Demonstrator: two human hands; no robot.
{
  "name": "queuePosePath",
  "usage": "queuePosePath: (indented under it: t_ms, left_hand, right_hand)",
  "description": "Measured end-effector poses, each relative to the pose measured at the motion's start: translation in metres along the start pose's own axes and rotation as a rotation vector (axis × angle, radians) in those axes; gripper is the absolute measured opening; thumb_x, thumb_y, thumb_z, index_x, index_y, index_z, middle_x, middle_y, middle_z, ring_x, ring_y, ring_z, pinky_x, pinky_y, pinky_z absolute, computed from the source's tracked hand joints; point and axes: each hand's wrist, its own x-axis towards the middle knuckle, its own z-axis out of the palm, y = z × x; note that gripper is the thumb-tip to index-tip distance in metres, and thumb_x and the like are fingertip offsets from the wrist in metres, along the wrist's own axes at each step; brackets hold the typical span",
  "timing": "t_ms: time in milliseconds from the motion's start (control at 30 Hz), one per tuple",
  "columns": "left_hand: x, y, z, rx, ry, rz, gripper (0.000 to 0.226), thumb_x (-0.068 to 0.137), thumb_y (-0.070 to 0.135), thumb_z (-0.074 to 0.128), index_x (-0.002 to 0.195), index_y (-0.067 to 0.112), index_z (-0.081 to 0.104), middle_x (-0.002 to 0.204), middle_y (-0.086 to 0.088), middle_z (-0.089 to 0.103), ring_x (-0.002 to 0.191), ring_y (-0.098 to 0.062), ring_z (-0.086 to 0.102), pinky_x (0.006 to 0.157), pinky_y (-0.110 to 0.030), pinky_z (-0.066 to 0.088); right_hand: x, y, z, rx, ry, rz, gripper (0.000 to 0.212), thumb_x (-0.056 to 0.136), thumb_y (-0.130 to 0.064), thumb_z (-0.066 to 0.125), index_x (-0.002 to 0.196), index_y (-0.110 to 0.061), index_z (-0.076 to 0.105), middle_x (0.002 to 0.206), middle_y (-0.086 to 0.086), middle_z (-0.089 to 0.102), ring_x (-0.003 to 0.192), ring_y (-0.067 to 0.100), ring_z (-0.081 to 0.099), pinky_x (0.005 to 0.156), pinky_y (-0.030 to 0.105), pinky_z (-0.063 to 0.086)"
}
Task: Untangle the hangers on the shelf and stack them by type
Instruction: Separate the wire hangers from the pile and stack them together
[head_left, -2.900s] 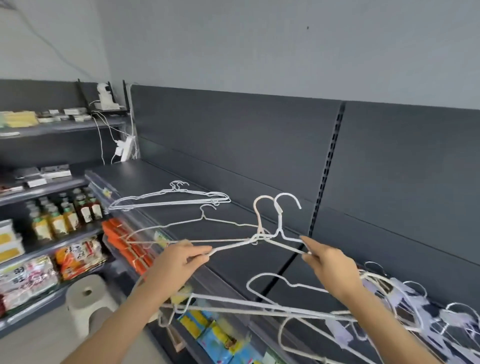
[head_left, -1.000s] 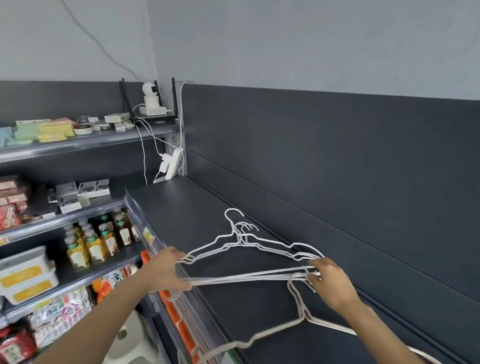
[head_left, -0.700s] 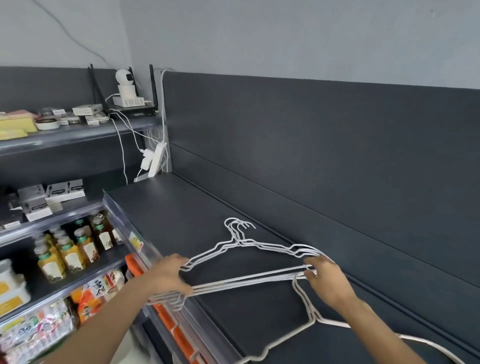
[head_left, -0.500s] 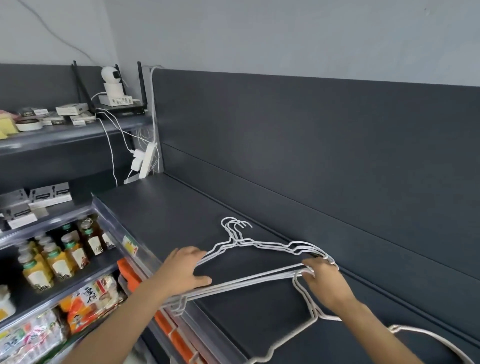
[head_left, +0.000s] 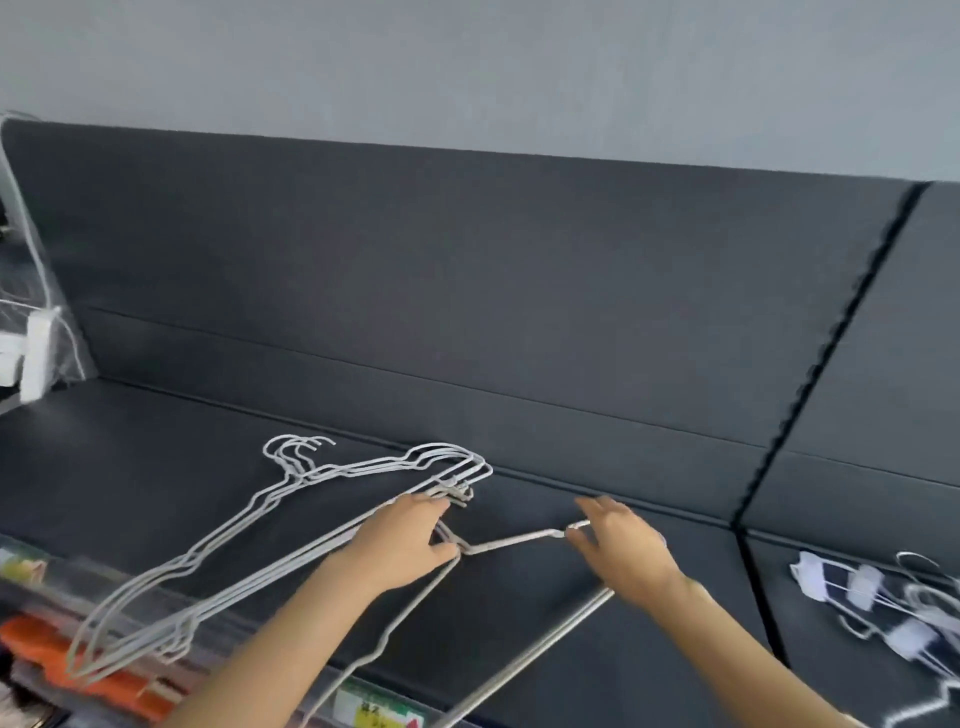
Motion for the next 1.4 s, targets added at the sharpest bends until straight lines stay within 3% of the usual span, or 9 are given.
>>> queuePosePath:
  t_ms: [267, 367, 533, 833, 1133, 1267, 1400]
  left_hand:
    - [0.004, 0.136, 0.031, 0.012, -0.082, 0.181, 0.051, 0.090, 0.036, 0.048, 0.137, 0.016, 0.039, 0.140, 0.001, 0.044, 0.132, -0.019, 0.038, 0.106, -0.035, 0.035]
    - [-0.004, 0.191, 0.047, 0.036, -0.100, 0.242, 0.031, 0.089, 0.034, 0.047, 0.114, 0.015, 0.052, 0.127, -0.001, 0.053, 0.121, -0.022, 0.048, 0.093, -0.034, 0.041]
    - [-0.027, 0.282, 0.076, 0.031, -0.124, 0.369, 0.050, 0.093, 0.034, 0.044, 0.139, 0.018, 0.035, 0.143, 0.000, 0.042, 0.131, -0.019, 0.039, 0.104, -0.034, 0.036]
    - [-0.047, 0.422, 0.111, 0.013, -0.155, 0.558, 0.039, 0.091, 0.031, 0.047, 0.127, 0.017, 0.047, 0.131, -0.002, 0.051, 0.118, -0.020, 0.050, 0.095, -0.037, 0.044]
    - [-0.026, 0.538, 0.144, -0.037, -0.169, 0.712, 0.031, 0.091, 0.032, 0.049, 0.119, 0.018, 0.048, 0.124, 0.002, 0.054, 0.109, -0.017, 0.052, 0.092, -0.033, 0.044]
    - [-0.001, 0.584, 0.163, -0.091, -0.200, 0.746, 0.028, 0.090, 0.033, 0.050, 0.116, 0.019, 0.049, 0.117, 0.000, 0.055, 0.090, -0.014, 0.049, 0.077, -0.028, 0.041]
    - [0.024, 0.627, 0.182, -0.124, -0.247, 0.784, 0.031, 0.090, 0.031, 0.051, 0.118, 0.018, 0.049, 0.118, 0.000, 0.055, 0.103, -0.018, 0.054, 0.084, -0.029, 0.043]
  right_hand:
    - [-0.109, 0.107, -0.042, -0.077, 0.066, 0.159, 0.045, 0.097, -0.036, 0.038, 0.134, -0.010, 0.038, 0.127, 0.007, 0.050, 0.120, 0.025, 0.046, 0.095, 0.033, 0.040]
    - [-0.157, 0.147, -0.057, -0.084, 0.086, 0.238, 0.044, 0.096, -0.035, 0.040, 0.133, -0.010, 0.039, 0.128, 0.008, 0.050, 0.120, 0.027, 0.047, 0.095, 0.034, 0.040]
    - [-0.239, 0.210, -0.077, -0.077, 0.111, 0.351, 0.046, 0.094, -0.037, 0.043, 0.133, -0.013, 0.040, 0.132, 0.007, 0.050, 0.122, 0.025, 0.046, 0.098, 0.034, 0.039]
    - [-0.351, 0.303, -0.108, -0.043, 0.158, 0.551, 0.056, 0.092, -0.041, 0.046, 0.139, -0.014, 0.033, 0.134, 0.005, 0.048, 0.121, 0.023, 0.048, 0.095, 0.033, 0.043]
    - [-0.401, 0.389, -0.126, -0.047, 0.180, 0.734, 0.047, 0.089, -0.047, 0.049, 0.126, -0.018, 0.046, 0.123, 0.002, 0.054, 0.110, 0.020, 0.052, 0.093, 0.034, 0.046]
    - [-0.402, 0.432, -0.135, -0.061, 0.171, 0.783, 0.049, 0.088, -0.046, 0.049, 0.128, -0.019, 0.045, 0.126, 0.002, 0.052, 0.114, 0.020, 0.051, 0.094, 0.032, 0.044]
    - [-0.401, 0.474, -0.145, -0.049, 0.185, 0.815, 0.045, 0.087, -0.045, 0.051, 0.125, -0.020, 0.047, 0.124, 0.002, 0.054, 0.114, 0.022, 0.051, 0.090, 0.033, 0.041]
